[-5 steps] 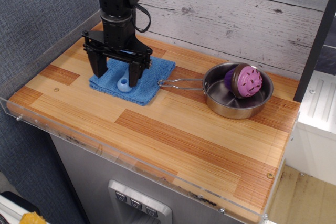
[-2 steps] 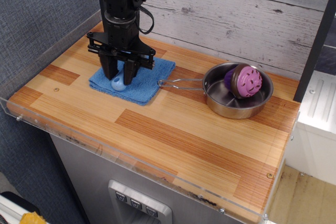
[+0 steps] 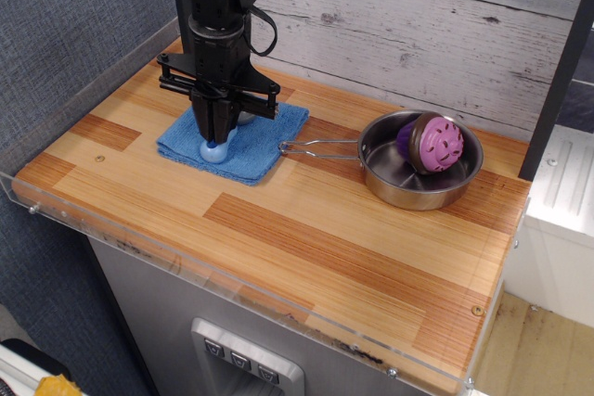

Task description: PICK UP THE SPOON AND PUT ANOTHER SIDE OF THE TABLE

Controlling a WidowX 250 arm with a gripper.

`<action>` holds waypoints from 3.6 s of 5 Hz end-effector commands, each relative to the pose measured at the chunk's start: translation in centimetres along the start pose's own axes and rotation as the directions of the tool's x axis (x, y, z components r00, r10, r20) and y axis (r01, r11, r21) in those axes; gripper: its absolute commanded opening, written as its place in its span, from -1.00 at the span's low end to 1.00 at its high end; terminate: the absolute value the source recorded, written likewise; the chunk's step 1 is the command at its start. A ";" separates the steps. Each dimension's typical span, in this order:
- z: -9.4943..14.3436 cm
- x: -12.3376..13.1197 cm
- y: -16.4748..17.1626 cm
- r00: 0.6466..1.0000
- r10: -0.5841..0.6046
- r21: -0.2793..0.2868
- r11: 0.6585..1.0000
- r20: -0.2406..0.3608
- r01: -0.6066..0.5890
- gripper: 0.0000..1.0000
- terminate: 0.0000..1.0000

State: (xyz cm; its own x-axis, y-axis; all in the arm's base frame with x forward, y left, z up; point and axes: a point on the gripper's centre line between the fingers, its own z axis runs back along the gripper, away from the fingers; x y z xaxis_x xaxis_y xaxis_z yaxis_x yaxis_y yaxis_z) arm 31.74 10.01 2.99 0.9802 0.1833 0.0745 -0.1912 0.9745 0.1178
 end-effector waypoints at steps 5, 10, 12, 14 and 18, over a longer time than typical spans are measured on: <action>-0.5 -0.3 0.0 1.000 -0.017 -0.011 1.000 0.009 0.017 1.00 -1.00; 8.4 -4.8 -2.8 0.975 -0.101 -0.097 0.988 0.196 0.121 -1.00 -1.00; 7.5 -10.1 -11.5 0.943 -0.301 -0.190 0.926 0.142 0.325 -1.00 -1.00; 6.1 -11.9 -16.3 0.925 -0.370 -0.171 0.909 0.083 0.379 -1.00 -1.00; 3.8 -10.4 -18.1 0.985 -0.173 -0.185 0.967 0.013 0.172 -1.00 -1.00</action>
State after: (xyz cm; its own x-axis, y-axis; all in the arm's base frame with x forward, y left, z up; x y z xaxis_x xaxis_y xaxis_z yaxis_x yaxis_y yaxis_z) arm 24.98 -10.13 2.36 0.9997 0.0038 0.0234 -0.0028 0.9991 -0.0428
